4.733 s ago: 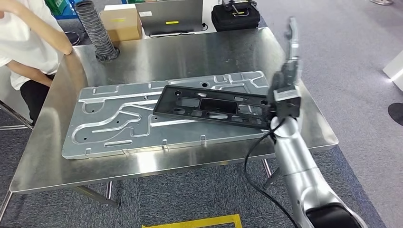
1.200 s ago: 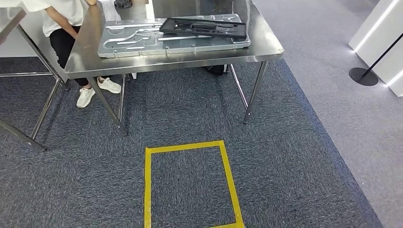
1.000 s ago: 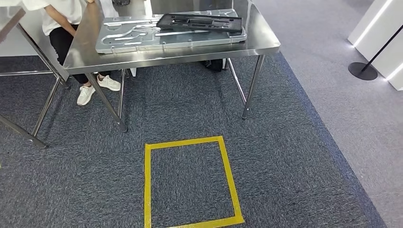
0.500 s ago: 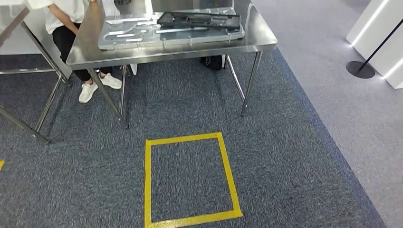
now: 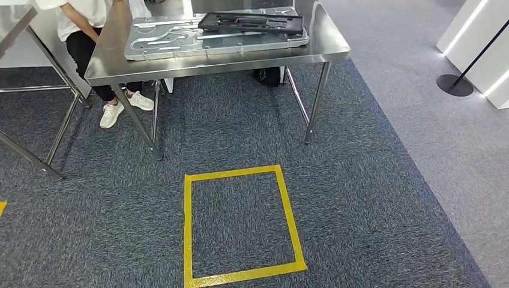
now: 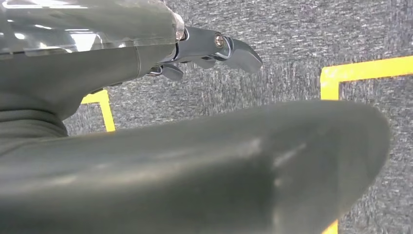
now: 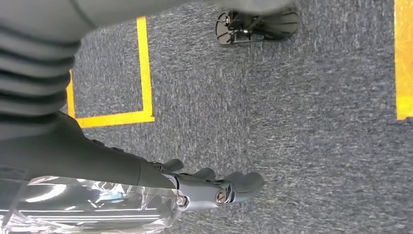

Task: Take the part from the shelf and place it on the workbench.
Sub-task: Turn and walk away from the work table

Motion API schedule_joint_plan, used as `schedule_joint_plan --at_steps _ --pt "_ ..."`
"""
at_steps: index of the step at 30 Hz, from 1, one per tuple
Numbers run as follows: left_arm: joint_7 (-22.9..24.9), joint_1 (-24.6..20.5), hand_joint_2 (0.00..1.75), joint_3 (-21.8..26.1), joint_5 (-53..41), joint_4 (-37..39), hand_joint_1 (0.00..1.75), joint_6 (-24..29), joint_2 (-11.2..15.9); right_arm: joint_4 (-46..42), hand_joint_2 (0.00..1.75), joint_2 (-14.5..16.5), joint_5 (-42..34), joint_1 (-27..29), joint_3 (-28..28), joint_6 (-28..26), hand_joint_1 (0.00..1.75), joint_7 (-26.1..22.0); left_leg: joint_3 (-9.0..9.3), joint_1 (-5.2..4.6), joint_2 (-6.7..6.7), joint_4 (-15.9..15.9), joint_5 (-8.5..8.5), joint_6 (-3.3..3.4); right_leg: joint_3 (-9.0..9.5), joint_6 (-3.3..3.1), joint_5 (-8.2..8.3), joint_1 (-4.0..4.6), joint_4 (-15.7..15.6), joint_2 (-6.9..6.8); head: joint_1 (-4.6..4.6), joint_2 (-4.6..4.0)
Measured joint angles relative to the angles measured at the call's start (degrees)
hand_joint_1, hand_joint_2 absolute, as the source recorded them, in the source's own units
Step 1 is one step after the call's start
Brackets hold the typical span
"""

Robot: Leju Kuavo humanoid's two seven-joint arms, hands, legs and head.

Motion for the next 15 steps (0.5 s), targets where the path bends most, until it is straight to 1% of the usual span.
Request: schedule_joint_plan --at_steps 1,2,3,4,5,6,7,8,9,10,11,12,13,14,15 --pt "0.0 0.0 0.00 0.0 0.0 0.0 0.00 0.0 0.0 0.0 1.75 0.0 0.0 0.0 -0.1 0.0 0.00 0.1 -0.02 0.03 0.01 -0.1 0.11 -0.29 -0.11 -0.32 0.14 -0.01 0.0 0.01 0.00 0.00" --pt "0.0 0.0 0.00 0.0 0.0 0.0 0.00 0.0 0.0 0.0 1.75 0.0 0.0 0.1 -0.1 0.0 0.00 0.1 -0.15 0.11 -0.02 0.2 -0.13 -0.58 -0.13 -0.68 0.32 -0.08 -0.2 0.00 0.00 0.00" --pt "0.0 0.0 0.00 0.0 0.0 0.0 0.00 0.0 0.0 0.0 1.75 0.0 0.0 0.1 -0.2 0.0 0.00 0.1 -0.62 0.18 -0.07 1.3 -1.00 -0.90 -0.16 -1.03 0.53 -0.18 -0.4 -0.04 0.00 0.00" --pt "0.0 0.0 0.00 0.0 0.0 0.0 0.00 0.0 0.0 0.0 1.75 0.0 0.0 0.1 -0.3 0.0 0.00 0.2 -1.56 0.29 -0.11 3.5 -2.53 -1.21 -0.22 -1.38 0.72 -0.28 -0.6 -0.08 0.00 0.00" --pt "0.0 0.0 0.00 0.0 0.0 0.1 0.00 0.0 0.1 0.0 1.75 0.0 0.0 0.0 -0.3 0.0 0.00 0.3 -3.02 0.46 -0.15 6.9 -4.58 -1.53 -0.30 -1.63 0.83 -0.30 -0.7 -0.11 0.00 0.00" --pt "0.1 0.0 0.00 0.0 0.0 0.1 0.00 0.0 0.1 0.0 1.31 0.0 0.0 0.0 -0.3 -0.2 0.00 0.5 -4.69 0.60 -0.16 10.9 -6.61 -1.86 -0.42 -1.80 0.89 -0.26 -0.6 -0.11 0.00 0.00" --pt "0.3 0.0 0.00 0.0 0.0 0.1 0.00 0.0 0.1 0.0 0.87 0.0 0.1 0.0 -0.4 -0.3 0.00 0.9 -6.12 0.79 -0.17 14.3 -7.99 -2.17 -0.51 -1.90 0.92 -0.22 -0.6 -0.11 0.00 0.00" --pt "0.5 0.1 0.44 0.1 0.0 0.1 0.00 0.0 0.1 0.0 0.44 0.0 0.3 0.0 -0.4 -0.4 0.00 1.4 -6.82 1.00 -0.16 16.1 -8.32 -2.49 -0.56 -1.94 0.93 -0.20 -0.6 -0.10 0.00 0.00" --pt "0.9 0.1 0.87 0.1 0.1 0.1 0.00 0.0 0.1 0.0 0.00 0.0 0.5 0.0 -0.4 -0.5 0.00 1.9 -6.39 1.24 -0.16 15.6 -7.42 -2.80 -0.57 -1.93 0.92 -0.23 -0.5 -0.07 0.00 0.00" --pt "1.4 0.1 1.31 0.2 0.2 0.2 0.00 0.1 0.1 0.0 0.00 0.0 0.7 0.0 -0.5 -0.5 0.00 2.3 -4.92 1.53 -0.15 12.8 -5.60 -3.10 -0.55 -1.88 0.88 -0.29 -0.4 -0.02 0.00 0.00" --pt "1.8 0.1 1.75 0.2 0.3 0.2 0.00 0.1 0.1 0.0 0.44 0.0 0.8 0.0 -0.5 -0.4 0.00 2.6 -2.73 1.89 -0.16 8.5 -3.50 -3.42 -0.55 -1.76 0.79 -0.30 -0.2 0.04 0.00 0.00" --pt "2.1 0.0 1.75 0.3 0.3 0.2 0.00 0.2 0.0 0.0 0.87 -0.1 0.9 0.0 -0.5 -0.3 0.00 2.8 -0.68 2.07 -0.24 4.3 -2.19 -3.68 -0.62 -1.56 0.66 -0.20 0.1 0.11 0.00 0.00" --pt "2.3 -0.1 1.75 0.3 0.4 0.2 0.00 0.2 0.0 0.0 1.31 -0.2 0.9 0.0 -0.6 -0.2 0.00 2.9 0.69 2.18 -0.35 1.4 -1.37 -3.44 -0.72 -1.35 0.55 -0.06 0.3 0.18 0.00 0.00" --pt "2.4 -0.1 1.75 0.4 0.4 0.2 0.00 0.2 0.0 0.0 1.75 -0.3 0.9 0.0 -0.7 -0.2 0.00 3.1 1.34 2.18 -0.46 -0.1 -1.19 -3.24 -0.85 -1.13 0.49 0.12 0.5 0.24 0.01 0.00" --pt "2.5 -0.2 1.75 0.5 0.5 0.3 0.00 0.2 -0.1 0.0 1.75 -0.4 0.8 -0.1 -0.8 -0.2 0.00 3.3 1.37 2.06 -0.55 -0.4 -1.39 -2.85 -0.96 -0.95 0.49 0.22 0.6 0.28 0.01 -0.01"
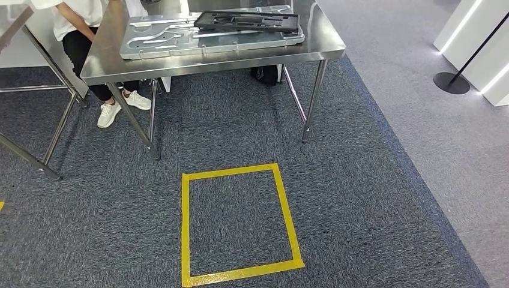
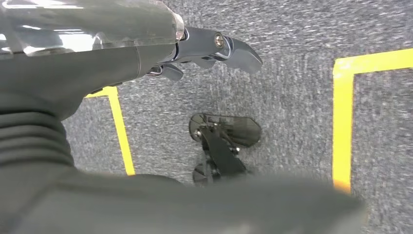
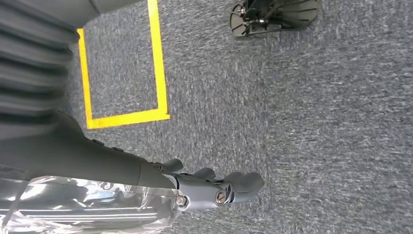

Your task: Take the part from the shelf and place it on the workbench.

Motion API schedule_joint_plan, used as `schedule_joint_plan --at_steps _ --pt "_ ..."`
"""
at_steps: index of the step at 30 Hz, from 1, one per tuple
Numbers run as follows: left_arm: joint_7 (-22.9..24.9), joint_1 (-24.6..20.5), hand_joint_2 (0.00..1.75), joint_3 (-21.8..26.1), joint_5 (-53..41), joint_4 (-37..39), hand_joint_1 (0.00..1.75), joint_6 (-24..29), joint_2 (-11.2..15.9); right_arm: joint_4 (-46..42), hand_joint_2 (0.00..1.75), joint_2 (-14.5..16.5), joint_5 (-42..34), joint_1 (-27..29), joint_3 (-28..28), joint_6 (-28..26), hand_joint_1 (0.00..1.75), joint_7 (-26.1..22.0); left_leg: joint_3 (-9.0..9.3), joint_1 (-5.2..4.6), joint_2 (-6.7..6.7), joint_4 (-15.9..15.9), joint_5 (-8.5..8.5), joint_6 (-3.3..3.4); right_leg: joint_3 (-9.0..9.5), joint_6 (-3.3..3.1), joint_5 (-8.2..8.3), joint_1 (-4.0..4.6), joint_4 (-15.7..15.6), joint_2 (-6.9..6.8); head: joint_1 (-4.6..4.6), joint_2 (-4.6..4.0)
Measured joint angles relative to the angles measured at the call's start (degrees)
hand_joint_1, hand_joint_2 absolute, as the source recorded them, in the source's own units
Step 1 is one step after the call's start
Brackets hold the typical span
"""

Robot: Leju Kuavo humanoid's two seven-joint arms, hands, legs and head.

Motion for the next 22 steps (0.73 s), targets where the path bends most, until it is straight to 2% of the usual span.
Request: schedule_joint_plan --at_steps 1,5,6,9,10,22 --pt "0.0 0.0 1.75 0.1 0.2 0.0 0.00 0.0 0.0 0.0 1.75 0.0 0.0 0.0 -0.1 0.0 0.00 0.2 -0.10 -0.08 -0.03 0.1 0.18 0.41 -0.04 0.13 0.06 -0.04 0.0 0.02 0.01 0.00" --pt "0.6 0.2 1.75 -0.7 2.3 0.0 0.00 -0.2 0.2 -0.1 1.75 -0.1 -0.9 0.1 0.4 -0.1 0.00 1.2 -0.21 -0.63 -0.05 0.1 0.12 0.78 -0.03 0.72 0.22 -0.47 -0.2 0.03 0.00 0.00" --pt "1.0 0.3 1.75 -1.6 3.3 0.0 0.00 -0.1 0.3 -0.1 1.31 -0.1 -1.6 0.2 0.9 -0.1 0.00 1.4 -0.22 -0.73 -0.05 0.1 0.11 0.89 -0.02 0.78 0.24 -0.54 -0.2 0.03 0.00 0.00" --pt "2.1 0.8 0.44 -4.6 6.2 -0.1 0.00 0.1 0.6 -0.4 0.00 -0.1 -3.7 0.5 2.6 0.2 0.00 1.9 -0.23 -0.89 -0.05 0.2 0.12 1.07 -0.01 0.96 0.30 -0.64 -0.3 0.04 0.01 0.01" --pt "2.5 1.0 0.00 -5.6 7.2 -0.1 0.00 0.2 0.7 -0.5 0.00 -0.2 -4.4 0.6 3.1 0.3 0.00 2.1 -0.23 -0.91 -0.05 0.2 0.13 1.09 -0.02 1.00 0.33 -0.65 -0.3 0.04 0.00 0.01" --pt "7.3 3.6 0.00 -20.0 19.2 -1.8 0.00 1.4 1.8 -2.5 0.00 -0.3 -13.3 2.5 11.6 2.1 0.00 3.9 -0.25 -0.90 -0.05 0.2 0.16 1.15 -0.03 1.08 0.38 -0.64 -0.3 0.04 0.00 0.00"
